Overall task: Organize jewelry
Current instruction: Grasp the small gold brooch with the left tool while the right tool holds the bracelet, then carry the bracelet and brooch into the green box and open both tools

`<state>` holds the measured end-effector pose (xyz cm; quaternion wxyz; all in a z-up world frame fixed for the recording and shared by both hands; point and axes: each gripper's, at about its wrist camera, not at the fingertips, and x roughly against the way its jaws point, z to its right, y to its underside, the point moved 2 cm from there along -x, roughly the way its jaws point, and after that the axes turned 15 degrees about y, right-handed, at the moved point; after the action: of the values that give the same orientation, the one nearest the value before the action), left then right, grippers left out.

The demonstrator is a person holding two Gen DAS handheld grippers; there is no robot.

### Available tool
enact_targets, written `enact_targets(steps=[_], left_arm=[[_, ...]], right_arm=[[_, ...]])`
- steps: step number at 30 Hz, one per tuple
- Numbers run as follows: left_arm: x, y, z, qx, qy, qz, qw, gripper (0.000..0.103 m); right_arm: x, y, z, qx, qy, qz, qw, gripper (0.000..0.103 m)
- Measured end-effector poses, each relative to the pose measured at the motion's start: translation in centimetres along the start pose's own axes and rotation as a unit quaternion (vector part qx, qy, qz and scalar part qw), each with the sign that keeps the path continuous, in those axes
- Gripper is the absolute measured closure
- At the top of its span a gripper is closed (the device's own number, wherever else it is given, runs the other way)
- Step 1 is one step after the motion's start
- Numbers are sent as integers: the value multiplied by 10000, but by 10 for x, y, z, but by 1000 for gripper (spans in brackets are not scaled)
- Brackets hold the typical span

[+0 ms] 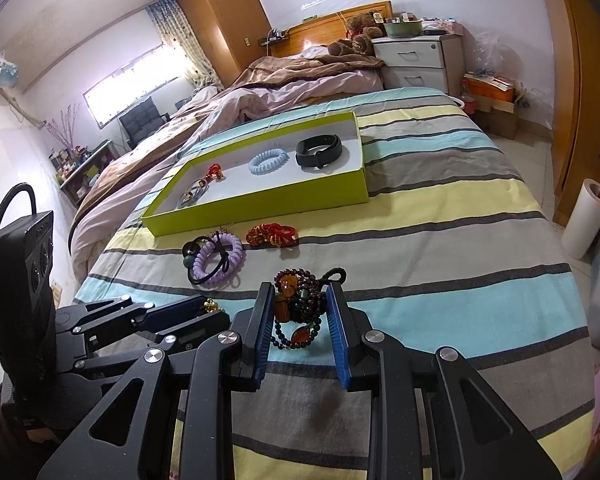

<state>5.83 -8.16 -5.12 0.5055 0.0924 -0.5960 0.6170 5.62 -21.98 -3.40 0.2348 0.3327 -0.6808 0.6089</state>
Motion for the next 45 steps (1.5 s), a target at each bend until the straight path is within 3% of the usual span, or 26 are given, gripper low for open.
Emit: enact_targets(steps=[5,23,35,45], left_arm=[[1,0,2,-48,-31,-3,10000,88],[41,-12,-8,60,-73,468,9989,88],[74,-41,-40,185,-240,841,9960,88],[78,-80,-85,392,-313,979,9939,88]], right_arm=[[1,1,-1,40,-4,1,10000,76],[10,-11,-10,75,82,133,9998,76],[8,-39,-31,248,58,316,9992,76],[-12,-71,-48,466,91,371,9982,76]])
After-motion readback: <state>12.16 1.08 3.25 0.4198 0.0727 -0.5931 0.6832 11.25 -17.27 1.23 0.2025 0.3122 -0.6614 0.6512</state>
